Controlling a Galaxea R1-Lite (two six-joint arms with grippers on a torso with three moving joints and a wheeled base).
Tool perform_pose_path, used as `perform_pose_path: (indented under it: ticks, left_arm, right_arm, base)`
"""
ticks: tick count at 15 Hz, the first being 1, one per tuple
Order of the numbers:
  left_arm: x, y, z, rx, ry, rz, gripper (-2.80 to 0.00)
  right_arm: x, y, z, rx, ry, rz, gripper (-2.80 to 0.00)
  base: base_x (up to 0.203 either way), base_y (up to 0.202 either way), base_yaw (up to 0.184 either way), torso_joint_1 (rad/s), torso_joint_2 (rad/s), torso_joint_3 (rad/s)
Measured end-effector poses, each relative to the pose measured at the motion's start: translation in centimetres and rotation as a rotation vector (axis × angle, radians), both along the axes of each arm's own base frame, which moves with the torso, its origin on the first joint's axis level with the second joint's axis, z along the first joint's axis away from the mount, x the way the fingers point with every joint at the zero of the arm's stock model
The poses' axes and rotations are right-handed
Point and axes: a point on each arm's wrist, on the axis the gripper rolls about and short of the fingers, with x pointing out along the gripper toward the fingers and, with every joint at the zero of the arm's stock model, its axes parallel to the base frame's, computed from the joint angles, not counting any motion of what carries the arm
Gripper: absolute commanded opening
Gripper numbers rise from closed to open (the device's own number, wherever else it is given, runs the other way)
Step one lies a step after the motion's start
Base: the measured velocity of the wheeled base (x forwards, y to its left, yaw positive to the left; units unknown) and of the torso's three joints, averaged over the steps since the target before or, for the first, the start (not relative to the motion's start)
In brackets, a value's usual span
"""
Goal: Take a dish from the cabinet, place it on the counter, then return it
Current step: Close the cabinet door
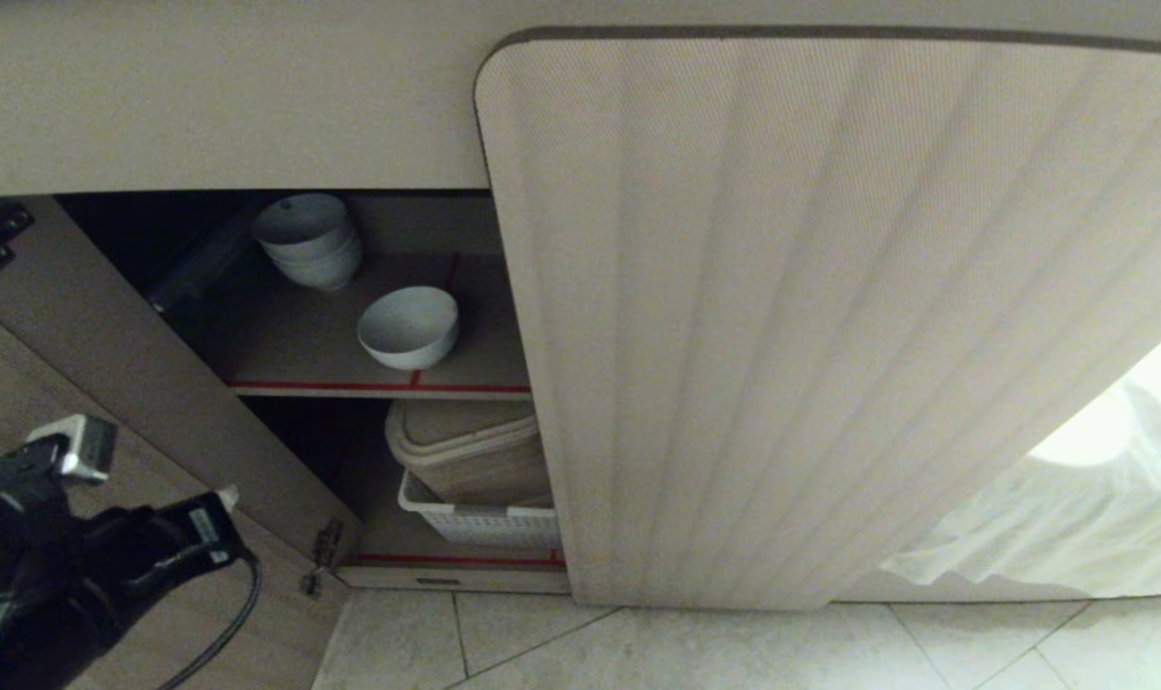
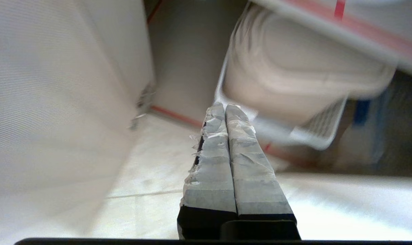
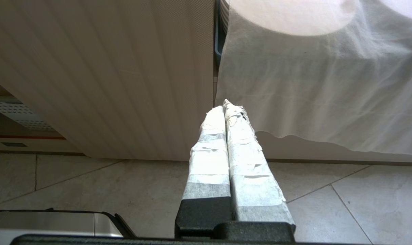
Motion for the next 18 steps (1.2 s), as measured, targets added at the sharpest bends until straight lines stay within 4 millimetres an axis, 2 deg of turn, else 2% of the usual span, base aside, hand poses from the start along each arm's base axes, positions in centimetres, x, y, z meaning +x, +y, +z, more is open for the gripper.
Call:
perform_pose_path:
  ticks: [5,8,14,18]
  left_arm:
    - [-5.6,1.5,-0.2,0.134,-0.038,-0.158,-2.8]
    - [-8.5,1.3,-0.2,0.168,-0.058,-0.171,-2.8]
    - [-14.7,0.4,-1.6,0.217,-0.135,-0.183,-2.8]
    - [-16.5,0.2,-2.2,0.188,-0.225,-0.192,-2.8]
  right_arm:
    - [0.0,0.0,0.0,0.0,0.0,0.001,-2.8]
    - [0.0,0.0,0.0,-0.001,0.0,0.001,-2.8]
    - [0.0,0.0,0.0,-0.001,0.0,0.0,-2.8]
    - [0.0,0.0,0.0,0.0,0.0,0.0,-2.8]
  base:
    - [0.0,0.0,0.0,0.0,0.0,0.0]
    - [0.0,0.0,0.0,0.0,0.0,0.0]
    - [0.0,0.0,0.0,0.0,0.0,0.0]
    - [0.0,0.0,0.0,0.0,0.0,0.0]
